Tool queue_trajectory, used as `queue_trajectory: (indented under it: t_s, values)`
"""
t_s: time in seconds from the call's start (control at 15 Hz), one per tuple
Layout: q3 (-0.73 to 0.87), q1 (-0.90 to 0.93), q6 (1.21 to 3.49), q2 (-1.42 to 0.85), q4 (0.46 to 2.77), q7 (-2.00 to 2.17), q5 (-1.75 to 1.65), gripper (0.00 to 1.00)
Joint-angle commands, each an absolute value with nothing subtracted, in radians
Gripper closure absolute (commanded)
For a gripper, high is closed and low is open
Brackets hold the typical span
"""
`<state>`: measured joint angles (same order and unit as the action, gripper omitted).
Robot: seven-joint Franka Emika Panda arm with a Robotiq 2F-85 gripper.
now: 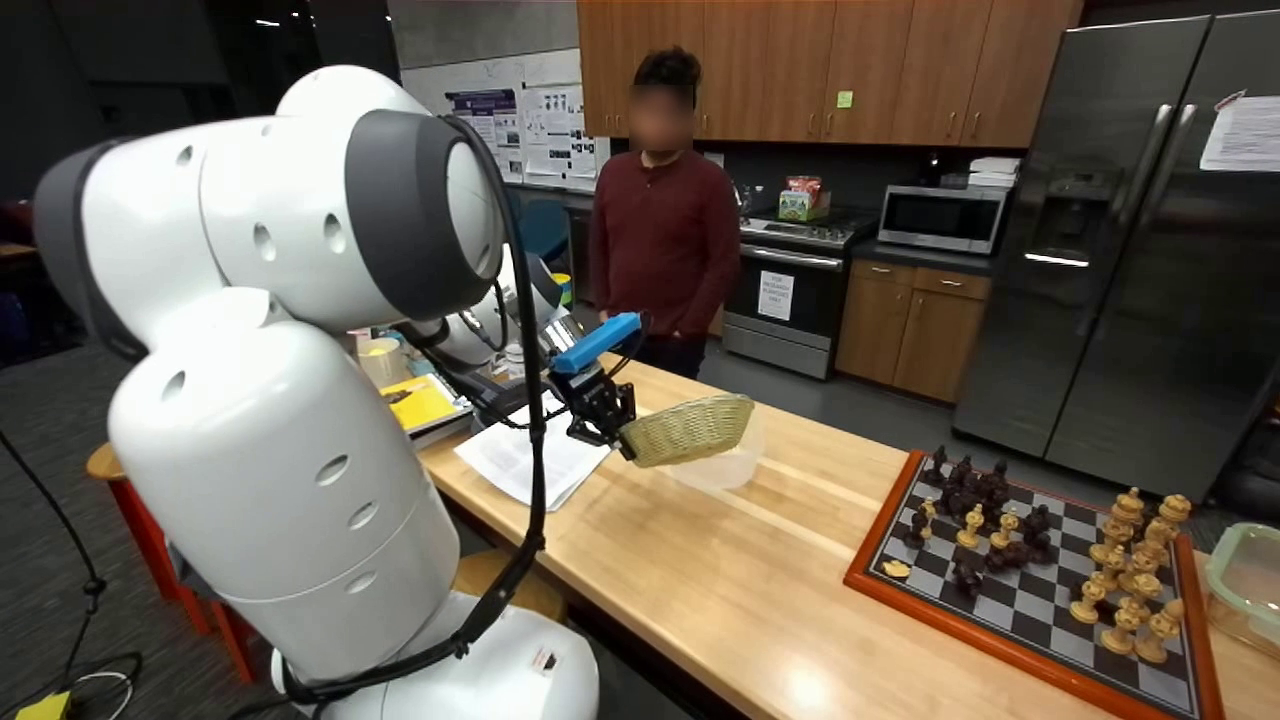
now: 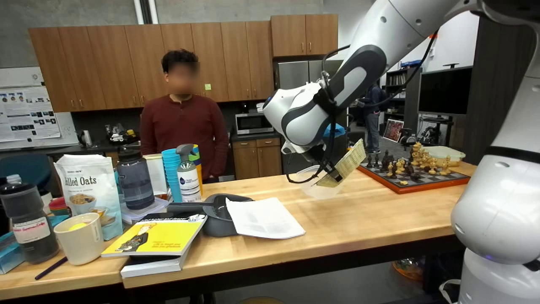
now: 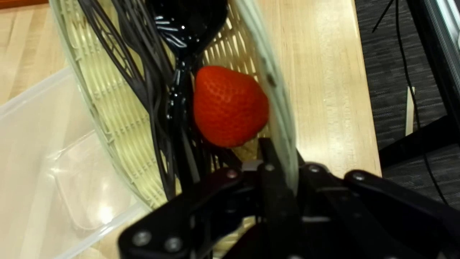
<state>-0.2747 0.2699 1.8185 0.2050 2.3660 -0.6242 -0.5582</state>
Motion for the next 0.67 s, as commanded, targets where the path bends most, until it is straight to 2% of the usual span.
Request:
queue_trajectory:
  t_s: [0.0,0.6]
  values:
    - [-0.269,0.278,1.791,0.195,2.350,-0.623,-0.586,0.98]
    - [-0.286,0.283,1.700,0.168,2.294,-0.584,-0.614,0.98]
